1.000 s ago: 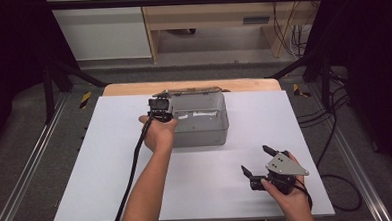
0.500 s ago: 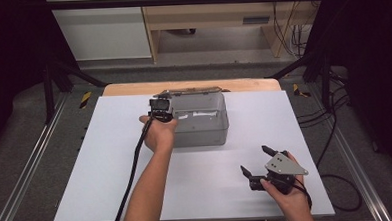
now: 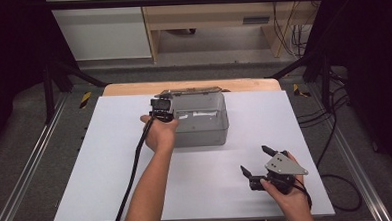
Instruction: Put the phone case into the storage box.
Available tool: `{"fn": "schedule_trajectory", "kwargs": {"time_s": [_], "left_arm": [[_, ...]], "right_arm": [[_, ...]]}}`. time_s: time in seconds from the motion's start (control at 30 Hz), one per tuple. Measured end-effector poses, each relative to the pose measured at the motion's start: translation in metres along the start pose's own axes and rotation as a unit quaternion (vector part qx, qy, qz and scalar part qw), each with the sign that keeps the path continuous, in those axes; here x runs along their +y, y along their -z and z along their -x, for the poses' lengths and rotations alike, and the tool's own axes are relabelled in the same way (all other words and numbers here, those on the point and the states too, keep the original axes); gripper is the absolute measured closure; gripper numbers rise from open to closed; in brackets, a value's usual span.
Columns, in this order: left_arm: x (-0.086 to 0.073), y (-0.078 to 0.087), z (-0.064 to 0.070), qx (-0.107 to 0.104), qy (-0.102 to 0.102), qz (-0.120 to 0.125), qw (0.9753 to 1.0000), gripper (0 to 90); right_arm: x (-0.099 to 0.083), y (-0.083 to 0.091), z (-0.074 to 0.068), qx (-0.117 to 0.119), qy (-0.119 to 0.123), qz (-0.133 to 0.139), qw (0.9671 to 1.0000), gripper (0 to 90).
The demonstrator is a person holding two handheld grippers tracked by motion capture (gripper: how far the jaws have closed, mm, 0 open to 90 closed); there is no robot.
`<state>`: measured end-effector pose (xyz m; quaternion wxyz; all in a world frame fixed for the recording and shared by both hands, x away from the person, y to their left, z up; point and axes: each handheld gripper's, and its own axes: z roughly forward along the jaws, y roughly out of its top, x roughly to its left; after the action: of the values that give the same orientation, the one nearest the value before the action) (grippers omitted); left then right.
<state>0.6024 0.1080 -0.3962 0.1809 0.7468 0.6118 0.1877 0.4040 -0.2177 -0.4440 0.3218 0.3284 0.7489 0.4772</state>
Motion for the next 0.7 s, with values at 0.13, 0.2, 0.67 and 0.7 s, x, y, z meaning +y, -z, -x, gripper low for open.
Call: {"fn": "schedule_trajectory", "kwargs": {"time_s": [0.13,0.2,0.67,0.7], "left_arm": [[-0.0004,-0.0017,0.0009,0.002,-0.002,-0.003,1.0,79.9],[-0.0004,-0.0019,0.0014,0.002,-0.002,-0.002,1.0,79.8],[0.0001,-0.0016,0.0014,0.001,0.0,0.005,1.0,77.9],[0.0001,-0.0016,0.0014,0.001,0.0,0.005,1.0,77.8]], "right_arm": [[-0.0006,-0.0003,0.0006,0.0,-0.002,-0.002,1.0,7.6],[-0.0005,-0.0006,0.0006,0.0,-0.003,-0.002,1.0,7.6],[-0.0004,-0.0008,0.0005,0.001,-0.001,-0.003,1.0,7.6],[-0.0004,-0.0009,0.0005,0.001,-0.001,-0.003,1.0,7.6]]}}
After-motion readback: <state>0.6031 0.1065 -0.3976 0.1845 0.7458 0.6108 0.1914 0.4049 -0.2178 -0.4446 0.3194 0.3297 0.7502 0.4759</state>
